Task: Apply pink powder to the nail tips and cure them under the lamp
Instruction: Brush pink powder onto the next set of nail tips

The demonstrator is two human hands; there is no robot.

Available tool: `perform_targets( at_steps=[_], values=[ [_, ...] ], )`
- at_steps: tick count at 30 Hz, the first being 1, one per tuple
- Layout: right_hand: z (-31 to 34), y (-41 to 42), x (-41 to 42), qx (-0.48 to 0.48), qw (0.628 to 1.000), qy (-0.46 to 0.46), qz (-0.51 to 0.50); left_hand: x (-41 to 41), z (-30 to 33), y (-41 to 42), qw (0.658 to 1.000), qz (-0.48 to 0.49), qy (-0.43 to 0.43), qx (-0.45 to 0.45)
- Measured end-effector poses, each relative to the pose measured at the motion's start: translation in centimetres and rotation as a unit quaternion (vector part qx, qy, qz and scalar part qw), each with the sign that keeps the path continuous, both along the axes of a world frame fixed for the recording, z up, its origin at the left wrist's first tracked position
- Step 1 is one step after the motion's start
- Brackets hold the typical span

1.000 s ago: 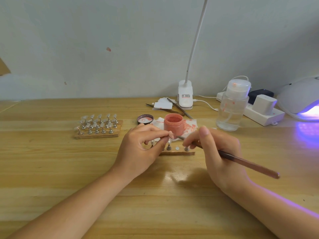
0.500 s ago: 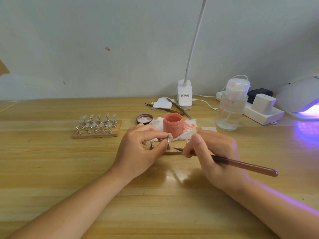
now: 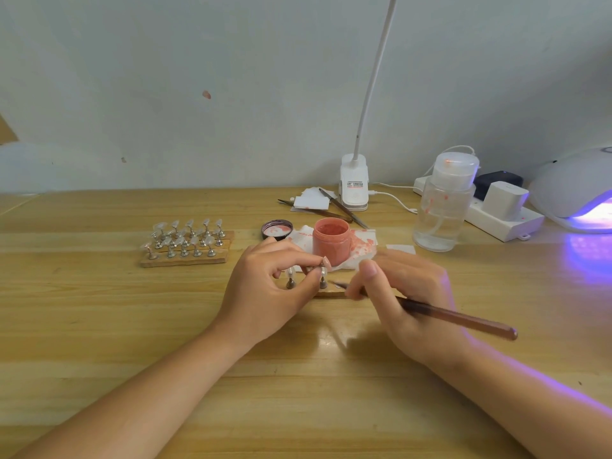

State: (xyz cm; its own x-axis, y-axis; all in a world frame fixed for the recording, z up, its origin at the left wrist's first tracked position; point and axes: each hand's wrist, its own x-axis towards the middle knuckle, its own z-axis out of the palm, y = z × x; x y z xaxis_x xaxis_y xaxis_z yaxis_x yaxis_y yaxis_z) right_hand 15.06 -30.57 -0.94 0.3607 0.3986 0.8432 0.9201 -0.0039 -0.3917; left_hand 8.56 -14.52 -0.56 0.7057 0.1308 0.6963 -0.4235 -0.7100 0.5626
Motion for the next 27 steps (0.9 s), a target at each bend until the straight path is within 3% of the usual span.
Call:
perform_targets(
  at_steps=[27],
  values=[
    [0.08,-0.13,-0.34,0.003,0.999,0.039,0.017,0.07,-0.07,0.04,1.0,0.011,-0.002,0.004]
  ],
)
